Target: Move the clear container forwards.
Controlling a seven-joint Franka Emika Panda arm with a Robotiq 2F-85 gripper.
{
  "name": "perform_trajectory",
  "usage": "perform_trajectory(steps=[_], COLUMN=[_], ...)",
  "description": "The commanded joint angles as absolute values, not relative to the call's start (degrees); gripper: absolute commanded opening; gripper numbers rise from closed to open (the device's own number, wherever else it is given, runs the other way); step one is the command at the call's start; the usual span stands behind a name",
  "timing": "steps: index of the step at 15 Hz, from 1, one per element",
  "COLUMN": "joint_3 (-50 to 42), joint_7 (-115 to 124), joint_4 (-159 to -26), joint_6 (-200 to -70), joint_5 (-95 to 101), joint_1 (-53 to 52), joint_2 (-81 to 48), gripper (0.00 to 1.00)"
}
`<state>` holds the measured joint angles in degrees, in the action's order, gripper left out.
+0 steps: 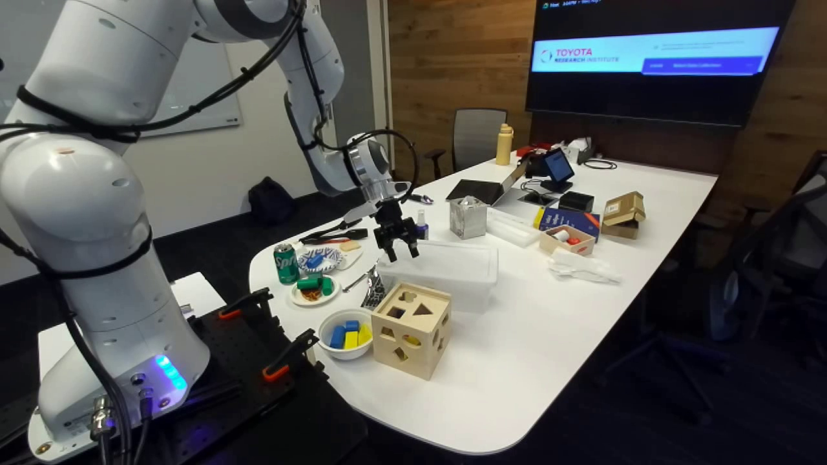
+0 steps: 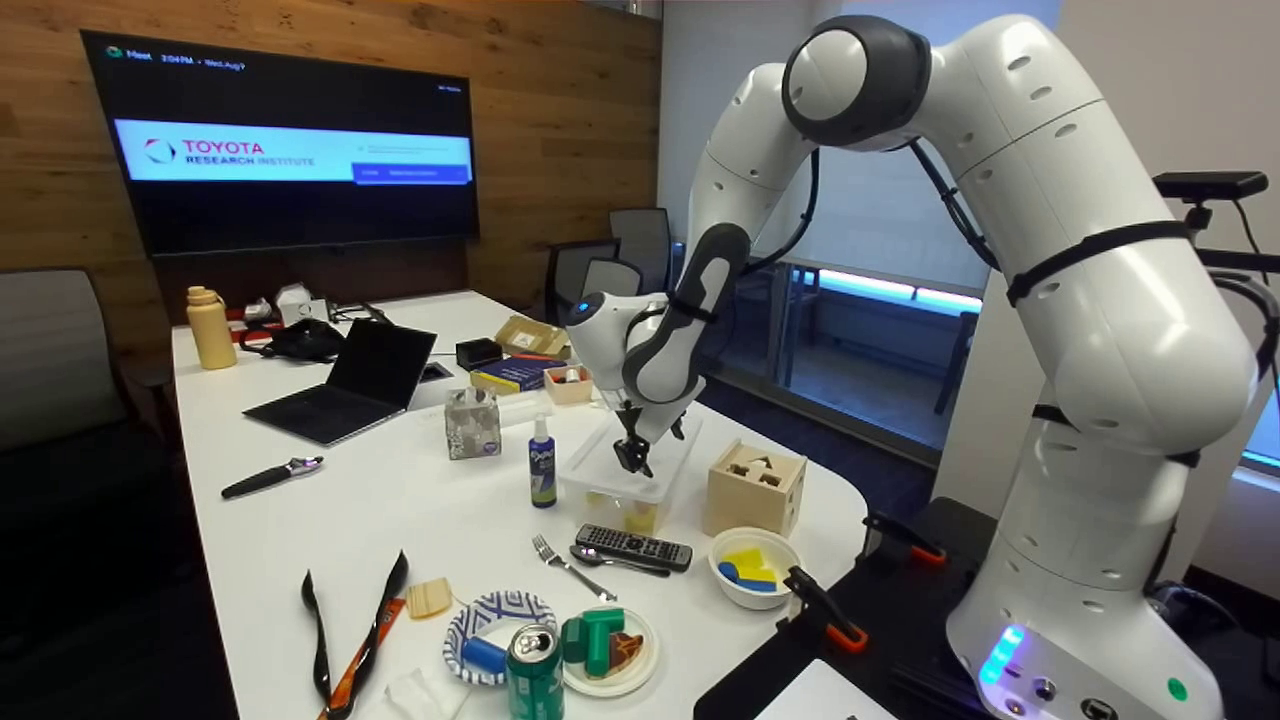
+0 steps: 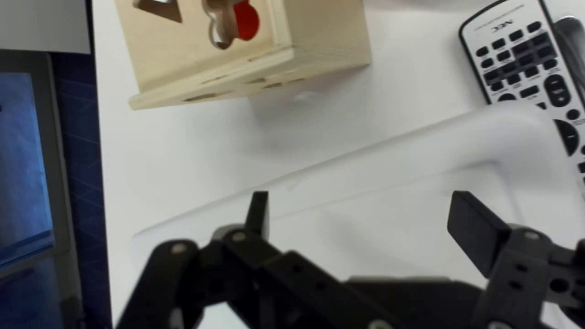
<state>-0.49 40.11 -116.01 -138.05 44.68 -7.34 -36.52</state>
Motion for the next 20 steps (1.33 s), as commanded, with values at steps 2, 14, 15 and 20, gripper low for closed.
perform_trajectory(steps=[2, 14, 15, 20], joint_3=[-2.0, -6.7, -6.8, -6.2], joint_7=[39.1, 38.3, 38.0, 33.4], joint_4=[-117.9, -116.6, -116.5, -116.5], joint_6=[-146.2, -155.0, -155.1, -155.9], joint_5=[43.2, 41.6, 41.2, 36.5], joint_1=[-9.4, -12.5, -12.4, -11.6], joint_2=[-36.3, -42.9, -44.4, -45.8], gripper=[1.00, 1.00, 1.00, 1.00])
